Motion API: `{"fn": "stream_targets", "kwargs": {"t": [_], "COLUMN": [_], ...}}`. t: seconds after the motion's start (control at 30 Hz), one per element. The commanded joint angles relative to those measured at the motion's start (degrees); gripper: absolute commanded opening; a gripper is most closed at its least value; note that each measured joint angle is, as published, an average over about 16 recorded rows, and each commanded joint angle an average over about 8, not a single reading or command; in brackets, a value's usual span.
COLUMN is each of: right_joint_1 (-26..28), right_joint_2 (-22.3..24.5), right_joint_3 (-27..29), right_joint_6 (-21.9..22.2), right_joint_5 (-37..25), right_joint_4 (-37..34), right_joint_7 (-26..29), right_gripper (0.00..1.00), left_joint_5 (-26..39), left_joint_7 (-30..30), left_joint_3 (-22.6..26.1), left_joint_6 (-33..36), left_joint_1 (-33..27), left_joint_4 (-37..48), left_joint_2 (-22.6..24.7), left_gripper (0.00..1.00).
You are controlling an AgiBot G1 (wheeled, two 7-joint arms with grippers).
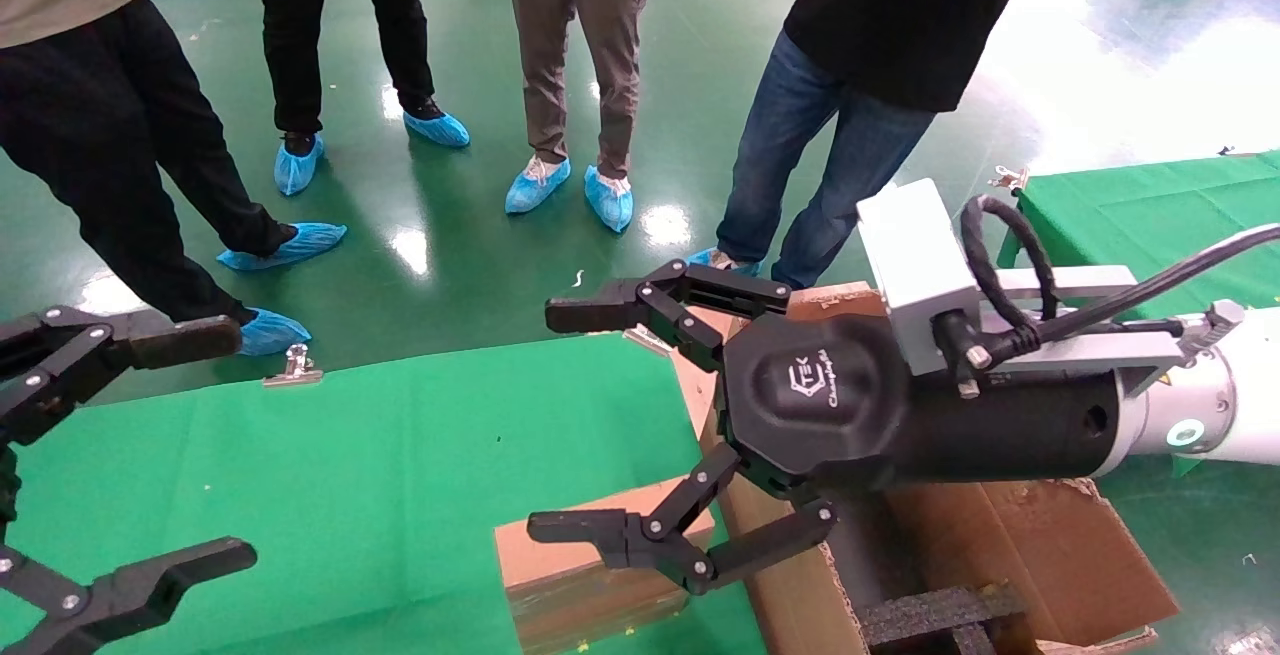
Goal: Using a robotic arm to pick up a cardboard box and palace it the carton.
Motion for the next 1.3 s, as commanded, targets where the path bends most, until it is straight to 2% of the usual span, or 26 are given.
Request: {"fn": "stream_targets", "kwargs": {"t": [0.03, 0.67, 0.7, 0.93, 0.97, 1.3], "right_joint_1": [0.00, 0.00, 0.00, 0.00, 0.00, 0.15], "right_joint_2": [0.00, 0.00, 0.00, 0.00, 0.00, 0.21], "right_joint_3": [0.00, 0.00, 0.00, 0.00, 0.00, -0.30], "right_joint_6": [0.00, 0.00, 0.00, 0.00, 0.00, -0.15], "right_joint_5": [0.00, 0.00, 0.00, 0.00, 0.00, -0.70], "right_joint_4": [0.00, 0.00, 0.00, 0.00, 0.00, -0.16], "right_joint_7": [0.00, 0.00, 0.00, 0.00, 0.00, 0.18], "right_gripper": [1.00, 1.00, 1.00, 1.00, 1.00, 1.00], "left_joint_5": [0.00, 0.00, 0.00, 0.00, 0.00, -0.01], "left_joint_7": [0.00, 0.00, 0.00, 0.00, 0.00, 0.00], "left_joint_3": [0.00, 0.00, 0.00, 0.00, 0.00, 0.00], "left_joint_6": [0.00, 0.00, 0.00, 0.00, 0.00, 0.00], "left_joint_1": [0.00, 0.00, 0.00, 0.00, 0.00, 0.00], "left_joint_4": [0.00, 0.00, 0.00, 0.00, 0.00, 0.00], "left_joint_2": [0.00, 0.00, 0.00, 0.00, 0.00, 0.00], "left_gripper": [1.00, 0.99, 0.92, 0.05, 0.00, 0.00]}}
